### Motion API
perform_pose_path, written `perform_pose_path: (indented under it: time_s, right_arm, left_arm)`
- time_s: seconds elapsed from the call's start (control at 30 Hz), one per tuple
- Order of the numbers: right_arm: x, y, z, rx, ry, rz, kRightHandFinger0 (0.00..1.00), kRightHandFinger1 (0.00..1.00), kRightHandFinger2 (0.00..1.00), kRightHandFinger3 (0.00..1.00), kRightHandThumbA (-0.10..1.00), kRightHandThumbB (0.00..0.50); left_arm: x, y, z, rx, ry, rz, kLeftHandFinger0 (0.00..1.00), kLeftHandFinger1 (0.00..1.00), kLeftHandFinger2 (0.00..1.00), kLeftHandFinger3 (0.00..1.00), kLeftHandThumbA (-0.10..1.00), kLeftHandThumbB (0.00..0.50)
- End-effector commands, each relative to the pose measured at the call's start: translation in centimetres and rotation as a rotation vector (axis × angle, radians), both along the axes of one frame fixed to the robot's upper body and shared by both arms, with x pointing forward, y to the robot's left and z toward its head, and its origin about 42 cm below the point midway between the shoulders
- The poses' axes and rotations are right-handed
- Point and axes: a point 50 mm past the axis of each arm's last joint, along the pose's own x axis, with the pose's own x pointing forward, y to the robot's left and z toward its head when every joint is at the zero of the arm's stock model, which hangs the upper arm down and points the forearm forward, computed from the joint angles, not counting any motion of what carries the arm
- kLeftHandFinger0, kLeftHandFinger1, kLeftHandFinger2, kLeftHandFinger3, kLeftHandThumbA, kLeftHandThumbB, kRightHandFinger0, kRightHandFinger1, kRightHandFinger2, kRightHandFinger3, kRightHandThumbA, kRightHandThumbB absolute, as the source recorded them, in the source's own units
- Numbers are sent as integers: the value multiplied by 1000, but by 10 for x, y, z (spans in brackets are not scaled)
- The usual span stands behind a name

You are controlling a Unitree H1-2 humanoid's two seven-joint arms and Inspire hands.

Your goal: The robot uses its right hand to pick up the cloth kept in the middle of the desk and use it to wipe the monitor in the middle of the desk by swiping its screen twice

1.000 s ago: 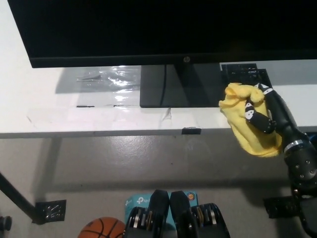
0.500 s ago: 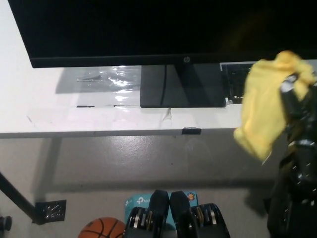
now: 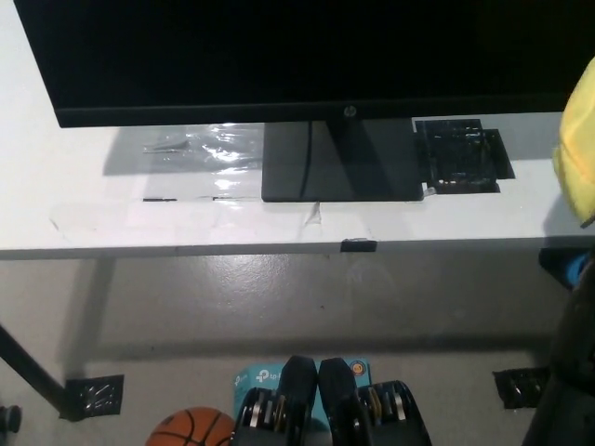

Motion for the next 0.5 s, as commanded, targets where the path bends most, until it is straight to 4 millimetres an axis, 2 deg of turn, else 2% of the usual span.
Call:
perform_pose_path:
  time_s: [0.0,0.07,0.1,0.13,0.17,0.2,0.27,0.33,0.43,0.47]
  right_arm:
    - [14,27,39,-98,-122,-6,0,4,125,553,-100,2]
    - [21,32,38,-119,-124,7,0,41,187,560,-100,0]
    - [28,38,38,-156,-108,-6,0,3,169,558,-100,9]
    - [45,48,37,-319,-66,-91,0,0,169,570,-100,34]
    - [45,48,37,-320,-68,-94,0,0,170,570,-100,33]
    - [65,60,38,-448,-36,-138,0,0,98,576,-100,53]
    - [79,71,39,-476,-49,-130,0,35,293,583,-100,83]
    - [98,88,43,-545,-53,-128,0,0,274,575,-100,97]
    - [113,108,47,-577,-17,-105,0,13,446,598,-100,85]
    - [120,117,51,-604,-11,-89,0,71,520,596,-100,59]
  left_arm:
    - [-1,7,10,20,-29,-14,646,644,825,1000,663,102]
    - [-1,8,10,25,-27,-18,657,651,834,1000,667,106]
    - [-1,7,11,25,-30,-19,646,640,832,1000,662,98]
    - [-1,7,11,25,-32,-19,664,661,834,1000,655,104]
    - [-1,7,11,26,-33,-20,666,663,835,1000,654,103]
    - [-1,8,10,28,-28,-19,655,650,824,1000,655,106]
    - [-1,8,10,29,-31,-20,654,648,821,1000,656,112]
    - [-1,7,12,26,-36,-18,641,638,822,1000,647,107]
    - [-1,6,13,27,-36,-18,633,633,817,1000,647,111]
    - [-1,6,13,27,-33,-22,677,688,842,1000,649,96]
